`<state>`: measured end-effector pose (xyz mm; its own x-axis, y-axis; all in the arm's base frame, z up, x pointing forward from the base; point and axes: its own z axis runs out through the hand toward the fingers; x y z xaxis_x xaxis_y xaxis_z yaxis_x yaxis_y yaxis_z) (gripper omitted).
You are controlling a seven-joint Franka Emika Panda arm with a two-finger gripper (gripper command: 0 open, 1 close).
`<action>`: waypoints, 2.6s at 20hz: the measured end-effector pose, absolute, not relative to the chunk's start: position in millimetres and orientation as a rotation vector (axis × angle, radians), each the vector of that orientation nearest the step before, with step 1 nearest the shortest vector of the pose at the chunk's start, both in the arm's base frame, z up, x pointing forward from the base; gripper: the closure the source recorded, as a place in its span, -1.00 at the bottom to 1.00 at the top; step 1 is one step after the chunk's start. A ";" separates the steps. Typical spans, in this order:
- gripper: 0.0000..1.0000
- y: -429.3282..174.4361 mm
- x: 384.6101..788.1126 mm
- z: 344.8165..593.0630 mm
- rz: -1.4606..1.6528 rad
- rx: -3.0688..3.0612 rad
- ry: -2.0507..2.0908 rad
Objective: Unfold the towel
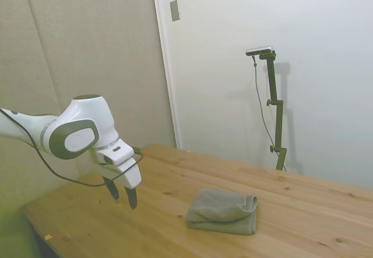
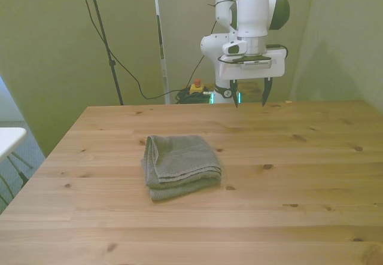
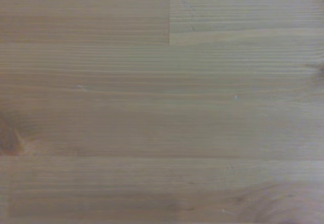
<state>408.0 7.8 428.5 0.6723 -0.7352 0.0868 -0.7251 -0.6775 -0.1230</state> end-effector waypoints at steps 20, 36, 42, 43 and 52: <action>-1.00 -276.9 415.8 471.4 -0.255 -2.552 1.553; -1.00 -377.1 467.0 416.1 -0.334 -2.356 1.191; -1.00 -373.0 477.2 399.8 -0.363 -2.308 1.105; -1.00 -371.1 479.7 395.4 -0.356 -2.303 1.103; 1.00 -355.8 507.3 369.0 -0.327 -2.283 1.065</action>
<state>507.3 -355.8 369.0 0.6493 -0.7601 -0.0261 -0.6147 -0.5042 -0.6066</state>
